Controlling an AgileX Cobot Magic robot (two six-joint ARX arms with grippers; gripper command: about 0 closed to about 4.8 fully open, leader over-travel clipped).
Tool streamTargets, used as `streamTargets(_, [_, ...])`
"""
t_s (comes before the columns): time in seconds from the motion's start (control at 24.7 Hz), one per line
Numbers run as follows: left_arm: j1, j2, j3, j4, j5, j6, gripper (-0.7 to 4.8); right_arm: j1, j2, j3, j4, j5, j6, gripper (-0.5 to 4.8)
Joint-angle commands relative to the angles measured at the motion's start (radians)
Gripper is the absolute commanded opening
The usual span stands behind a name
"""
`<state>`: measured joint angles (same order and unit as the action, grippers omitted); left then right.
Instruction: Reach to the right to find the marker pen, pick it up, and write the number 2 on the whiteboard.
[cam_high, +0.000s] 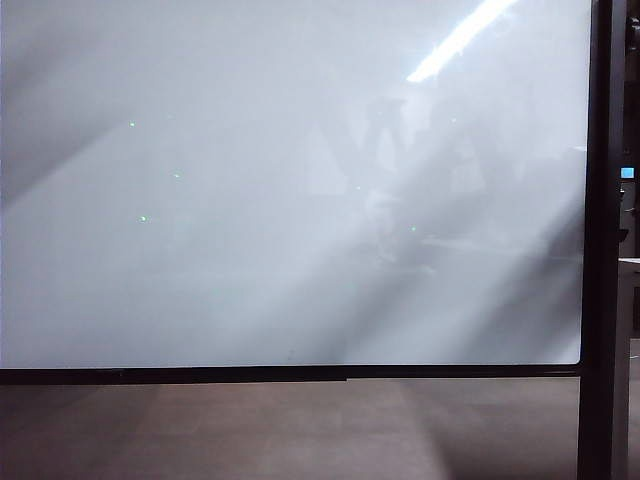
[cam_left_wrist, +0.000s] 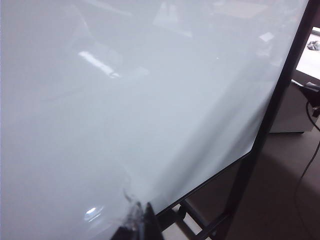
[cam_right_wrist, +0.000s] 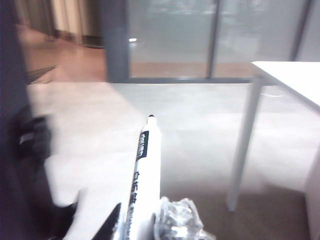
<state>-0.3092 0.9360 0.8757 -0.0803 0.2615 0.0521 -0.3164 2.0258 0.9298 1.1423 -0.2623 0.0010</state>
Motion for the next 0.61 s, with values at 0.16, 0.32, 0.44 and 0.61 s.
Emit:
streamTargets(0.16, [0.000, -0.002, 0.008, 0.007, 0.001, 0.004, -0.05, -0.061, -0.105, -0.027, -0.002, -0.009, 0.074, -0.01])
streamTargets(0.32, [0.000, -0.002, 0.008, 0.007, 0.002, 0.004, -0.05, -0.079, -0.250, -0.113, -0.050, 0.002, 0.075, -0.01])
streamTargets(0.44, [0.000, -0.002, 0.008, 0.007, 0.002, 0.004, -0.05, -0.084, -0.422, -0.193, -0.129, 0.006, 0.075, -0.01])
streamTargets(0.61, [0.000, -0.003, 0.008, 0.007, 0.005, 0.004, -0.05, -0.084, -0.671, -0.233, -0.333, 0.041, 0.078, -0.01])
